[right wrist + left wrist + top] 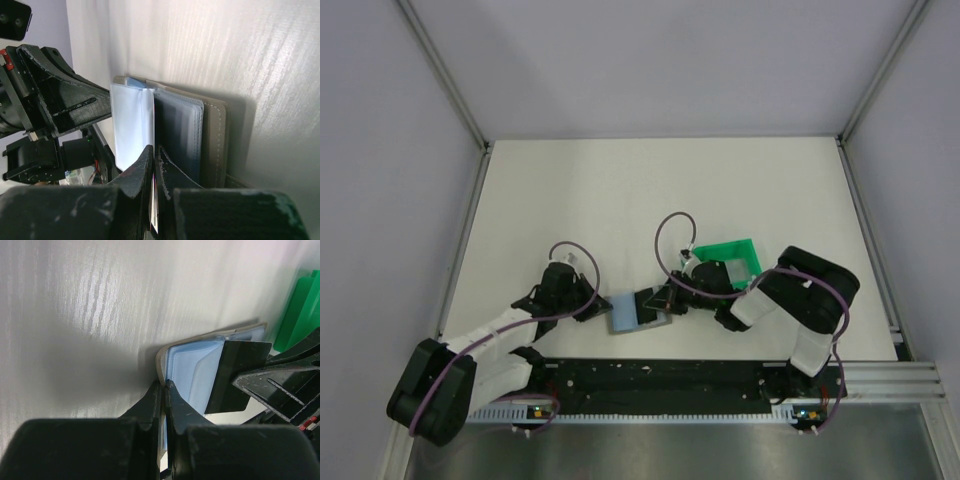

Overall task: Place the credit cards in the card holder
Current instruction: Insert the credit card into the card holder.

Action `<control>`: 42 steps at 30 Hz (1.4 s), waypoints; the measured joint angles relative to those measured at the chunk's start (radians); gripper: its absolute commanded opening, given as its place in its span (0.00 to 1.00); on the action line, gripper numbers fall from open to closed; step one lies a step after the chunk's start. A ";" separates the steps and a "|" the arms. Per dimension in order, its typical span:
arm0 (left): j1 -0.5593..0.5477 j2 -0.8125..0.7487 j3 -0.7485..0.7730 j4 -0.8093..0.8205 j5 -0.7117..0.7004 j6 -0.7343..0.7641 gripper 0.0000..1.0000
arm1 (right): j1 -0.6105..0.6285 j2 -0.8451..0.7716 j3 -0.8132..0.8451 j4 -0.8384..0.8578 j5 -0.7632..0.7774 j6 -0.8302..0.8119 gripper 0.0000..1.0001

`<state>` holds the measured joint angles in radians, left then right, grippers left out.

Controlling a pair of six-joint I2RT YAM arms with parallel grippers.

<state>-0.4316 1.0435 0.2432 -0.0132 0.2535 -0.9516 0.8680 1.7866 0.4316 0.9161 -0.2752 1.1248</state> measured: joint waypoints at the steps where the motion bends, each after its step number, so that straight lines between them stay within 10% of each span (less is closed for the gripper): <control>1: 0.000 0.000 -0.001 0.002 0.000 -0.001 0.00 | 0.003 0.000 -0.004 0.002 0.005 0.006 0.00; 42: 0.001 -0.001 -0.008 0.014 0.000 -0.015 0.00 | 0.045 0.091 0.010 0.130 0.000 0.081 0.00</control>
<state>-0.4309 1.0428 0.2356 0.0006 0.2535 -0.9665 0.9131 1.8778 0.4412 1.0462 -0.2749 1.2060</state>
